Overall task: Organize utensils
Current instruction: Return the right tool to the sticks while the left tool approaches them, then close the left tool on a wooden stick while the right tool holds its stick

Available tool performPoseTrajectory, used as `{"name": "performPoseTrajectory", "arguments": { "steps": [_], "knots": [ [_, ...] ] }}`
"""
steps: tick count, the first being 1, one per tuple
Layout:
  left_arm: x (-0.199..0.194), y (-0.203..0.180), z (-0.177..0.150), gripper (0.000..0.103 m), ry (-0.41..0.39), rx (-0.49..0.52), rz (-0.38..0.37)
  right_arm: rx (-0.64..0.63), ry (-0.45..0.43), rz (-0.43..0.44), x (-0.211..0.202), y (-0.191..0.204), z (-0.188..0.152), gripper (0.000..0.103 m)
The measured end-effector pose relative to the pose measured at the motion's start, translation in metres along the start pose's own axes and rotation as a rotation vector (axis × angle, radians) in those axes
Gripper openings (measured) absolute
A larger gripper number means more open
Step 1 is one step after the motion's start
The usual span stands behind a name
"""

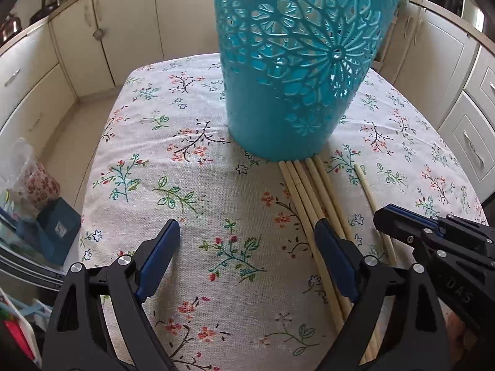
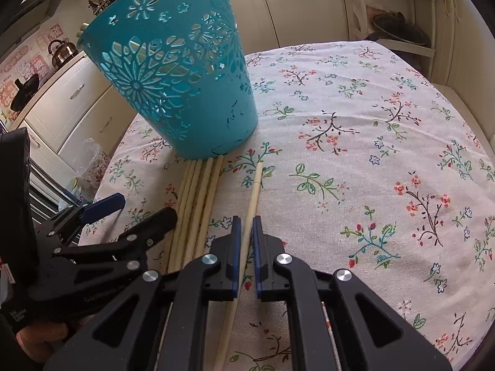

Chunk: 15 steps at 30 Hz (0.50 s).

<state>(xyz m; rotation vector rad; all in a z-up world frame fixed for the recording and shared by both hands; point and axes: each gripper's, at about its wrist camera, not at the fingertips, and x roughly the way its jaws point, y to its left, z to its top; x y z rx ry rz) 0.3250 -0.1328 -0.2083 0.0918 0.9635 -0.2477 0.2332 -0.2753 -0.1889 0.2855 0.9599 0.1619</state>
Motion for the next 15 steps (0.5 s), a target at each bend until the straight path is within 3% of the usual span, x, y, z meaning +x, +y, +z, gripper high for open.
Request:
{"name": "performPoseTrajectory", "arguments": {
  "steps": [6, 9, 11, 13, 15],
  "knots": [
    [0.004, -0.002, 0.004, 0.084, 0.014, 0.017, 0.055, 0.008, 0.001, 0.009, 0.0, -0.002, 0.002, 0.009],
    [0.007, -0.003, 0.01, 0.078, 0.005, 0.021, 0.055, 0.008, -0.011, 0.008, 0.001, -0.002, 0.003, 0.015],
    [0.008, -0.004, 0.015, 0.065, -0.011, 0.032, 0.038, 0.007, -0.025, 0.013, 0.002, -0.001, 0.005, 0.023],
    [0.009, -0.006, 0.018, 0.037, -0.025, 0.058, 0.012, -0.003, -0.033, 0.004, 0.004, 0.001, 0.007, 0.025],
    [0.009, -0.007, 0.02, 0.017, -0.03, 0.084, -0.023, -0.022, -0.03, -0.011, 0.005, 0.005, 0.007, 0.024]
  ]
}}
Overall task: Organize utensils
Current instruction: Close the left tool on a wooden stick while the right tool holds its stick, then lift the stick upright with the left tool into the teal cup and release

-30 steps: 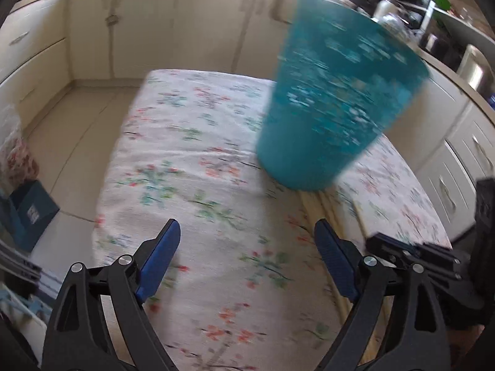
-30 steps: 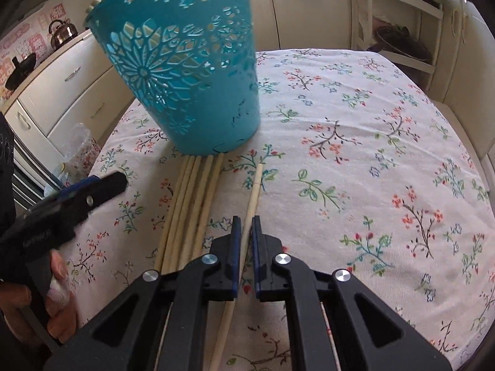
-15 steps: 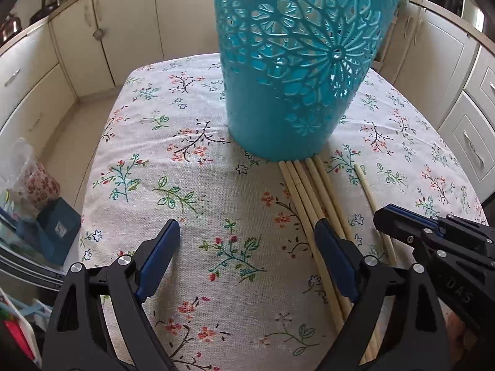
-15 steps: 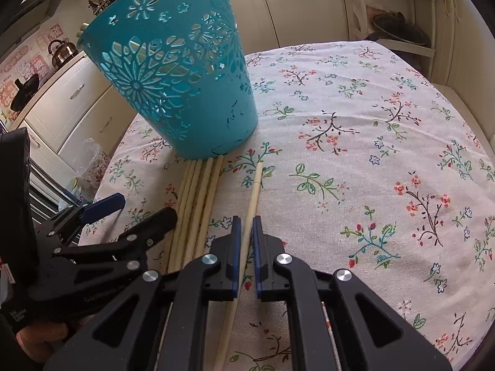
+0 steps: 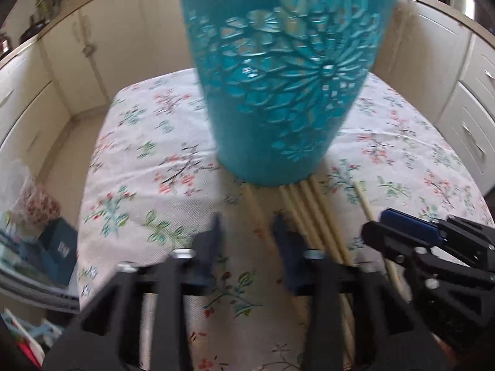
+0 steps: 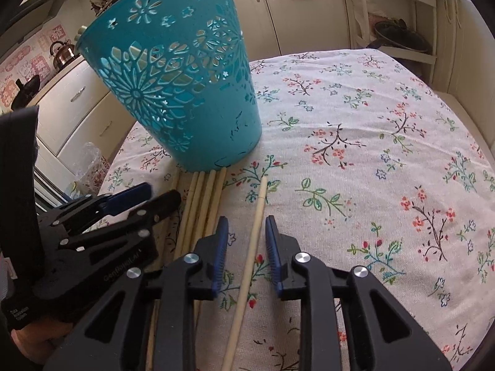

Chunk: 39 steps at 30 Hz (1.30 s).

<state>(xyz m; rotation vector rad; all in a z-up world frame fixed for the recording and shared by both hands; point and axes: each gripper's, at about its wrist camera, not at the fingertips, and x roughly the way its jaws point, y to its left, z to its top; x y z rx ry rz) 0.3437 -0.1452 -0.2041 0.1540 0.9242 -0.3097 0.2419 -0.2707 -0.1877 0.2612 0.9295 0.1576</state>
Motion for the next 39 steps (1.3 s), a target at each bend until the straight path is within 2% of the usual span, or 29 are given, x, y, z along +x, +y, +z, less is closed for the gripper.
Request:
{"name": "performPoseTrajectory", "arguments": {
  "steps": [1, 3, 5, 9, 11, 13, 15, 16, 20, 26, 39],
  "knots": [
    [0.0, 0.001, 0.0, 0.01, 0.001, 0.003, -0.026, -0.011, 0.004, -0.008, 0.0, 0.001, 0.0, 0.018],
    [-0.002, 0.003, -0.001, 0.007, 0.012, 0.004, -0.062, -0.027, 0.023, -0.015, -0.001, 0.002, -0.001, 0.009],
    [-0.004, 0.007, -0.003, 0.005, 0.03, -0.006, -0.091, -0.02, 0.03, -0.004, -0.003, 0.0, -0.002, 0.009],
    [-0.003, 0.013, -0.001, 0.007, 0.065, -0.046, -0.103, -0.015, 0.023, -0.011, -0.002, -0.001, -0.001, 0.009],
    [-0.001, 0.01, 0.003, 0.009, 0.075, -0.033, -0.075, -0.019, 0.019, -0.014, -0.001, -0.001, -0.001, 0.009],
    [0.003, -0.002, 0.007, 0.009, 0.069, 0.029, -0.018, -0.017, 0.016, -0.011, -0.001, -0.001, -0.002, 0.009],
    [0.005, -0.007, 0.008, 0.009, 0.061, 0.056, 0.006, -0.011, 0.013, -0.007, -0.001, -0.002, -0.001, 0.009],
    [0.005, -0.008, 0.009, 0.005, 0.063, 0.057, -0.002, -0.01, 0.011, -0.004, -0.001, -0.003, -0.001, 0.009],
    [0.0, 0.0, 0.005, 0.005, 0.067, 0.012, -0.043, -0.004, 0.006, 0.002, -0.001, -0.004, -0.001, 0.009],
    [-0.028, 0.018, -0.007, 0.005, 0.0, -0.067, -0.144, 0.018, 0.005, 0.024, 0.0, -0.009, 0.001, 0.009],
    [-0.083, 0.024, -0.009, 0.005, -0.124, -0.083, -0.189, 0.066, 0.005, 0.075, 0.002, -0.016, 0.002, 0.01]
  ]
}}
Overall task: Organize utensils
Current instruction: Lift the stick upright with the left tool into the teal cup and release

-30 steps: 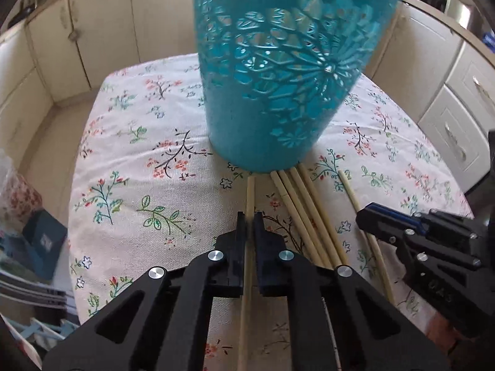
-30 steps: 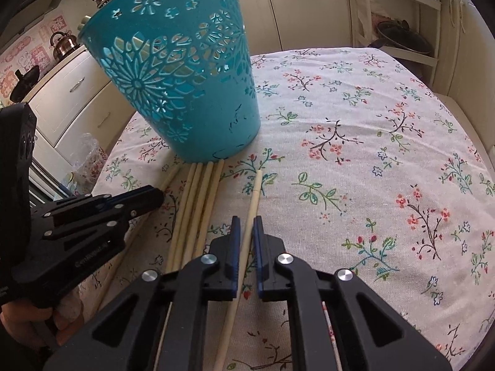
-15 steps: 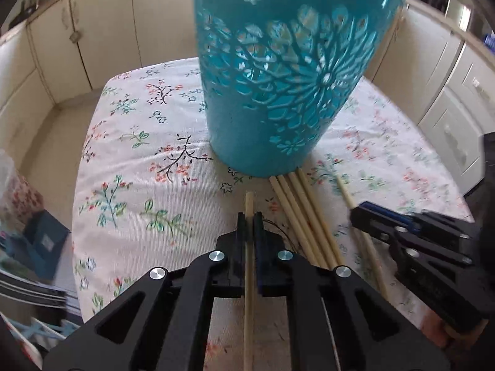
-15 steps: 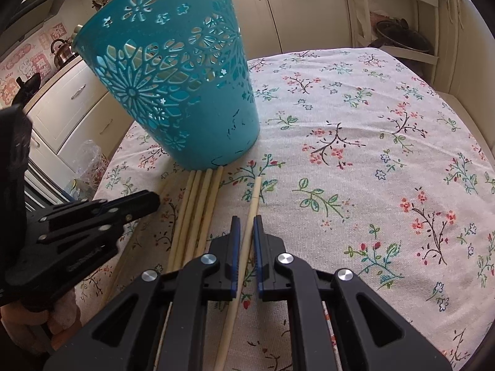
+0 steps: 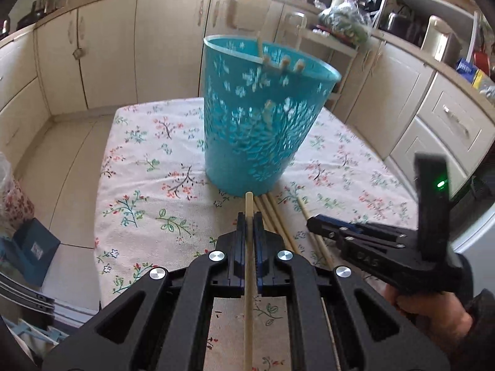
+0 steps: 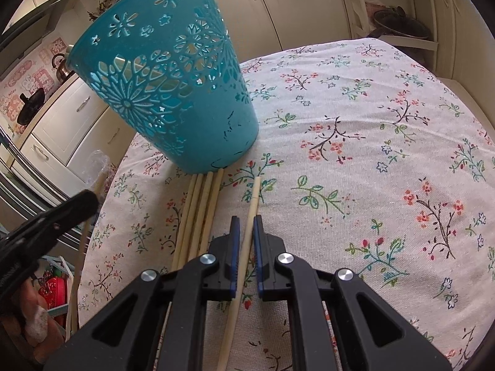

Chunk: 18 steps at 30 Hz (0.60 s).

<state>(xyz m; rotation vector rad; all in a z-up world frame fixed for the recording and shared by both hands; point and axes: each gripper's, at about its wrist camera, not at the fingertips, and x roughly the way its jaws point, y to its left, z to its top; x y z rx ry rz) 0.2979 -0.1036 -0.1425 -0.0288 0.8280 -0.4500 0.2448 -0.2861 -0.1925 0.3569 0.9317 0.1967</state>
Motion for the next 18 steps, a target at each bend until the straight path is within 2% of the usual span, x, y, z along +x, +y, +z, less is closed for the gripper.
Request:
{"name": "performPoseTrajectory", "arguments": {
  "steps": [3, 10, 18],
  "knots": [
    [-0.019, 0.008, 0.006, 0.005, -0.047, -0.04, -0.048, 0.005, 0.0, 0.009, 0.001, -0.001, 0.0, 0.011],
    [-0.074, 0.027, 0.044, 0.005, -0.212, -0.107, -0.135, -0.04, -0.001, 0.012, 0.001, 0.008, 0.0, 0.025],
    [-0.105, 0.023, 0.111, 0.005, -0.404, -0.127, -0.176, -0.052, -0.002, 0.007, 0.002, 0.01, -0.001, 0.026]
  ]
}}
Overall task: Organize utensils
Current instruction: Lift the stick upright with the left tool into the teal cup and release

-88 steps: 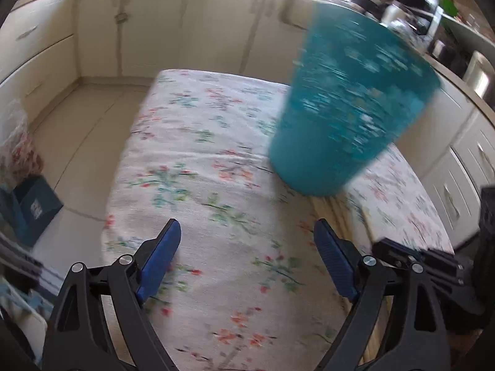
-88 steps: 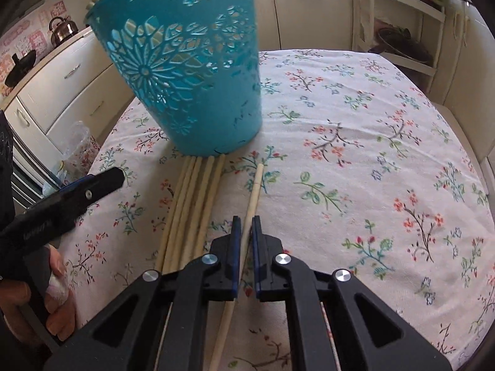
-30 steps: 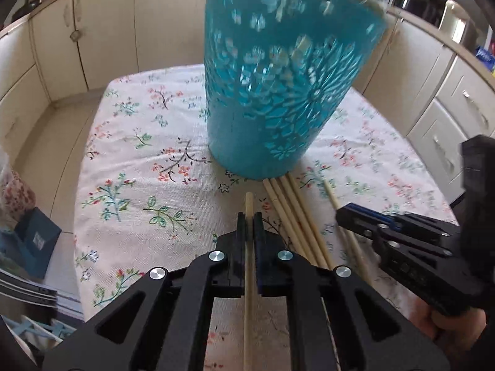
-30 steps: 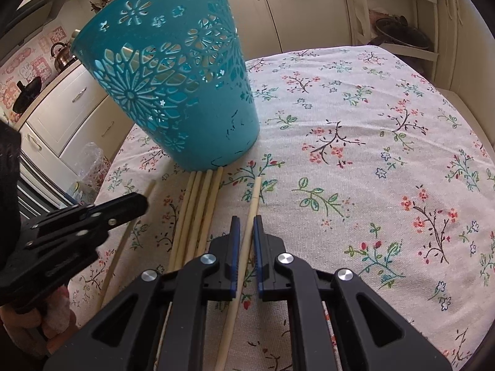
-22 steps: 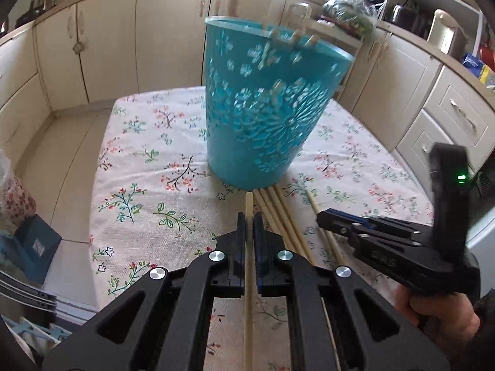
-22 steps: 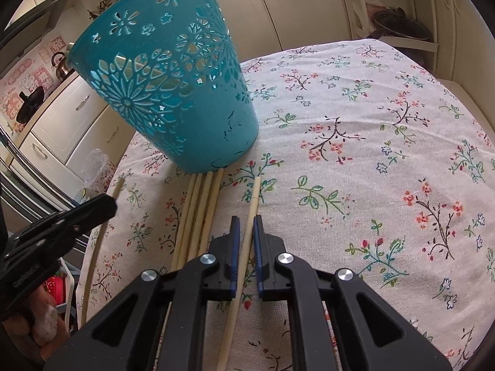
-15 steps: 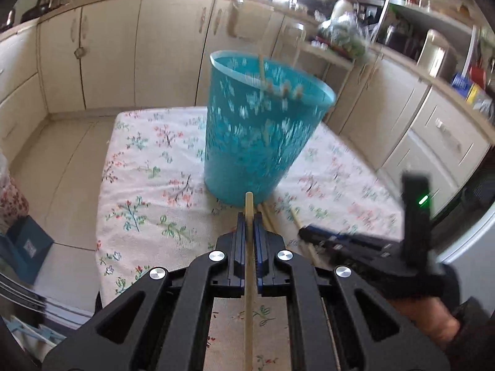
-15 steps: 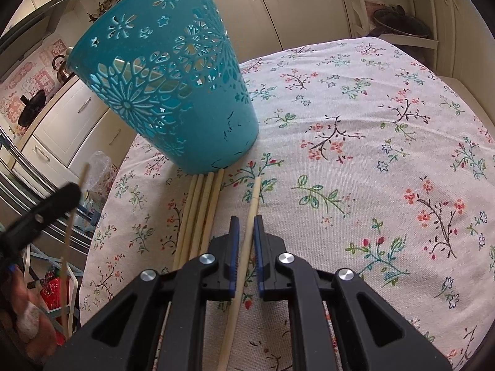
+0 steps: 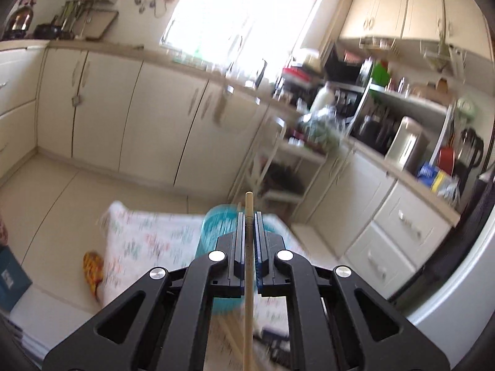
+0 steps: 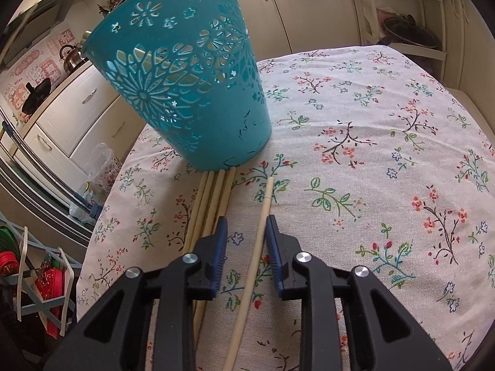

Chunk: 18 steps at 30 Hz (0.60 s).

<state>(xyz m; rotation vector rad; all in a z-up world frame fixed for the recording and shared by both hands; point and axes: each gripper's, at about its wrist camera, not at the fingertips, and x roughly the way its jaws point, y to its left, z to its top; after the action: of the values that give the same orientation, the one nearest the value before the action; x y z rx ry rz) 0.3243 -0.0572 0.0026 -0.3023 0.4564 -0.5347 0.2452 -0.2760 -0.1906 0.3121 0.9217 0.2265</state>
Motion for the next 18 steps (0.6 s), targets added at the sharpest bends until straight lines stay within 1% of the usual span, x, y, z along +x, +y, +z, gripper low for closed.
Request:
{"name": "performPoseTrajectory", "arguments": {
  "steps": [5, 8, 12, 18],
  "knots": [
    [0.029, -0.01, 0.038, 0.005, -0.106, -0.011, 0.003, 0.007, 0.0, 0.008, 0.0, -0.001, 0.0, 0.026],
    [0.051, -0.012, 0.055, 0.005, -0.142, -0.028, 0.003, 0.019, 0.0, 0.019, -0.001, -0.003, 0.001, 0.026],
    [0.078, -0.009, 0.066, 0.005, -0.169, -0.056, 0.011, 0.031, 0.0, 0.031, -0.001, -0.006, 0.002, 0.026],
    [0.114, 0.002, 0.06, 0.005, -0.161, -0.086, 0.042, 0.049, -0.001, 0.048, -0.001, -0.011, 0.002, 0.026]
  ]
}}
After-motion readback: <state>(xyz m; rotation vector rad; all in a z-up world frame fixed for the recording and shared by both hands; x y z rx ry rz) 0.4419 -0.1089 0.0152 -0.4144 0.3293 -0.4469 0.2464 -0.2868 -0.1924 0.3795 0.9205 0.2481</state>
